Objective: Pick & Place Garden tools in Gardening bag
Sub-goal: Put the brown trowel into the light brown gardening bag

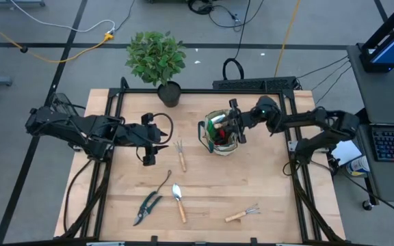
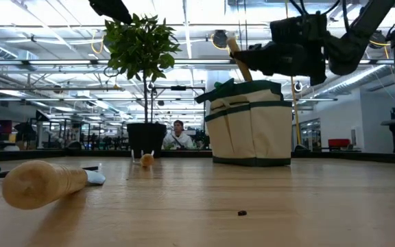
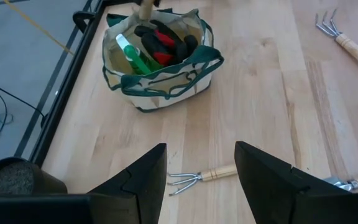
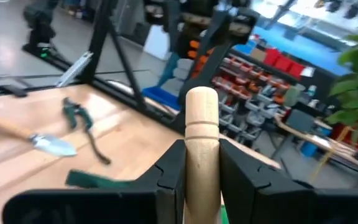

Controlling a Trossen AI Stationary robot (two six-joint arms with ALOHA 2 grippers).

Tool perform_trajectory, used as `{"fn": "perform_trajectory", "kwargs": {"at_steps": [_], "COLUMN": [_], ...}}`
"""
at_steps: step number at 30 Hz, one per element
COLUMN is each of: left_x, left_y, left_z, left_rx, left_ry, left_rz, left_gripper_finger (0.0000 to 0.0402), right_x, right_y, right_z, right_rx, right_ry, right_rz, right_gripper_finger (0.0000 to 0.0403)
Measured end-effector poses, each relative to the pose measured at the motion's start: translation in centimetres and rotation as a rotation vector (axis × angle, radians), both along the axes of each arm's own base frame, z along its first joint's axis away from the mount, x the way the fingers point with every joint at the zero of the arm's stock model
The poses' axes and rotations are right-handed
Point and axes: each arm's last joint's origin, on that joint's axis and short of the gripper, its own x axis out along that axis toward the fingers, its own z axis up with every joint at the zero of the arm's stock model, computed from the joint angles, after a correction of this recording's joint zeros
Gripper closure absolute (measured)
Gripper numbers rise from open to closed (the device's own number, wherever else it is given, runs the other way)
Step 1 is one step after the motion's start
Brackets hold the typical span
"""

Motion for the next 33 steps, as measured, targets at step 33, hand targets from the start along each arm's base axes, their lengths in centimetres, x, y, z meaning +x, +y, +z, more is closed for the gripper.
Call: {"fn": "perform_trajectory", "kwargs": {"at_steps": [33], "left_x": [0.0], "left_y": [0.0], "left_z": [-0.1], "left_rx": [-0.054], "left_ry": [-0.004], "left_rz": [0.037], "left_gripper_finger": [0.0206], "right_x": [-1.0], "right_y": [0.8], "right_z": [0.2], "right_rx": [0.179], "right_ry": [0.182], "right_rz": [0.071], "right_gripper_finger": [0.0283]}}
